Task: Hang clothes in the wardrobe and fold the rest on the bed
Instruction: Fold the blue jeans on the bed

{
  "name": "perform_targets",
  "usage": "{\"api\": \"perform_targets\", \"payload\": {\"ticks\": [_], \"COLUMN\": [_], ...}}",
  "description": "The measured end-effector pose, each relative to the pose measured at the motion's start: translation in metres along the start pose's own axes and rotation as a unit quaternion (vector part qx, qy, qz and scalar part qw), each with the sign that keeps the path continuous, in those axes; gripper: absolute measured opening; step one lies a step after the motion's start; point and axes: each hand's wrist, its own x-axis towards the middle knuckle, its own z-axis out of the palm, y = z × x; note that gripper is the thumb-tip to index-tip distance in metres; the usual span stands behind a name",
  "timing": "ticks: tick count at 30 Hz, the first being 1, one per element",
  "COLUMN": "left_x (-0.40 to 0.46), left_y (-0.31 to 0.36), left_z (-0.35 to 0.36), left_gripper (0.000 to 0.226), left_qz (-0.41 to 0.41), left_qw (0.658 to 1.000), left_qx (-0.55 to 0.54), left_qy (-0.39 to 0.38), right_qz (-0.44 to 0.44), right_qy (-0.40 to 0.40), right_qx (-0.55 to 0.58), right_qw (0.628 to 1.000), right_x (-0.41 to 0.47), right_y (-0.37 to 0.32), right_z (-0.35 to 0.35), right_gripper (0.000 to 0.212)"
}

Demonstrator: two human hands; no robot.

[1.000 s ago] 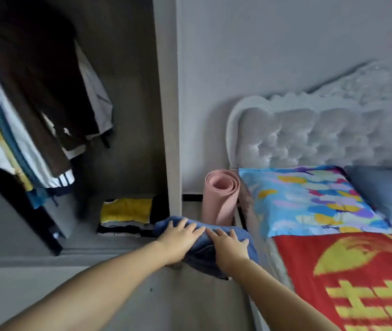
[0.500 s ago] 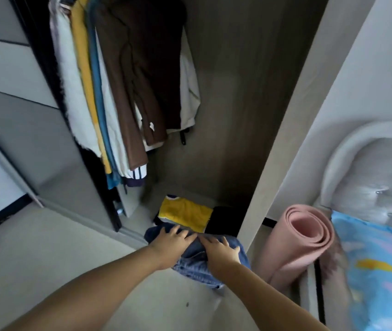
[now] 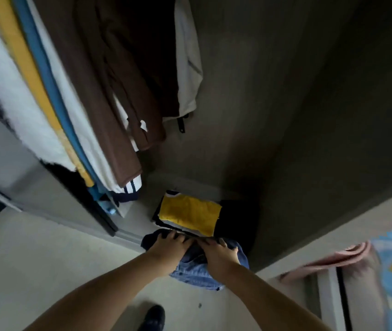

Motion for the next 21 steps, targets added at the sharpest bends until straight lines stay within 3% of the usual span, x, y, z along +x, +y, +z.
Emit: {"api": "perform_targets", "payload": {"ticks": [5, 10, 13, 16, 21], "left_x": [0.070, 0.167, 0.233, 0.296, 0.370], "left_y": [-0.034, -0.036, -0.026, -0.021, -0.005], "left_z": [-0.010, -0.039, -0.051, -0.045, 0.027], "left_gripper": [0.079, 0.073, 0.061, 0.065, 0.071], "left_qz": [0.052, 0.087, 0.082, 0.059, 0.057], "left_qw": [0.998, 0.995, 0.990, 0.985, 0.958], "left_qx": [0.015, 0.023, 0.024, 0.027, 0.040], "left_qy": [0.036, 0.051, 0.114, 0.162, 0.277], "right_qz": [0.053, 0.100, 0.116, 0.105, 0.147], "right_qy": [-0.009, 0.028, 0.083, 0.140, 0.210], "right_qx": [0.029, 0.027, -0.014, -0.058, -0.096], "right_qw": [0.998, 0.994, 0.990, 0.983, 0.962], "right_x": [0.063, 0.132, 0.177, 0.227, 0.290], "right_y": [0.010, 0.061, 0.106, 0.148, 0.185], "right_z": [-0.012, -0.035, -0.046, -0.045, 0.035], "right_gripper": [0.067, 0.066, 0.066, 0.067, 0.075]}}
